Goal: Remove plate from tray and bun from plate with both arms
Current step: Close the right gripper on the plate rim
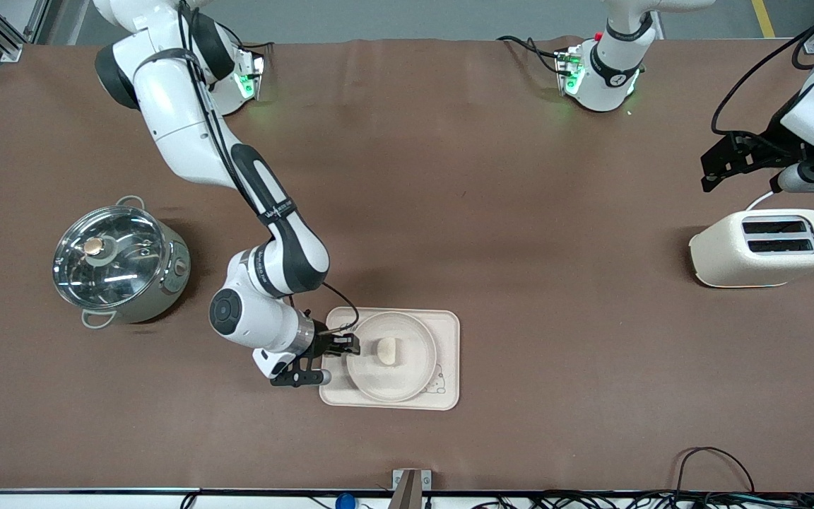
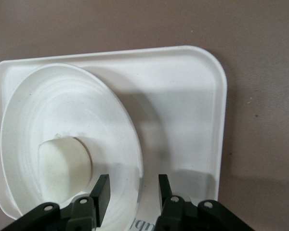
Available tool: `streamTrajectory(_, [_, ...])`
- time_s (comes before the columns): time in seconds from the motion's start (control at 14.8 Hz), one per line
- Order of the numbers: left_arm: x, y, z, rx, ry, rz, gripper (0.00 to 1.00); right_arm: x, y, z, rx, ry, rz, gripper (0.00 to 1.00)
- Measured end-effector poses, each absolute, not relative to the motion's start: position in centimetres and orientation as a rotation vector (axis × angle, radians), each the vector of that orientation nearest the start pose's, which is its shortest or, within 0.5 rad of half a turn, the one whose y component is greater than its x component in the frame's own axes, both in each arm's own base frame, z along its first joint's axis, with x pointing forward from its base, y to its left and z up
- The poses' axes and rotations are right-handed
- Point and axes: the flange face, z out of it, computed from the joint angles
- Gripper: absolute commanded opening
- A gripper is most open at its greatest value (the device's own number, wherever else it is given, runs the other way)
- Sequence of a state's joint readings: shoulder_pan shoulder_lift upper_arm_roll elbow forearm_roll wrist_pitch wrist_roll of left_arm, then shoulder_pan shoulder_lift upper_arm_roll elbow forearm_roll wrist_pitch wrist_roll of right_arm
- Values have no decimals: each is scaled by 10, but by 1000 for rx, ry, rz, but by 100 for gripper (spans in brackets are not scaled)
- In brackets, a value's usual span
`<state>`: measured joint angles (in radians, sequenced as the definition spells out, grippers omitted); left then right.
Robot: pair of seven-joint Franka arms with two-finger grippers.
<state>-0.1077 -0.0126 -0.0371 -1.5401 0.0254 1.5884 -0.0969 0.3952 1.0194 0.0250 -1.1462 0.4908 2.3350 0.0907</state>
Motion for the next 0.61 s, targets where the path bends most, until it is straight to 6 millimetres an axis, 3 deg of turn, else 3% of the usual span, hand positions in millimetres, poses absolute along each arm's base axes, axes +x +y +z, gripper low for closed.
streamTrajectory(0.61, [548, -77, 648, -3121, 75, -99, 100, 715, 319, 187, -2708, 6, -74, 12])
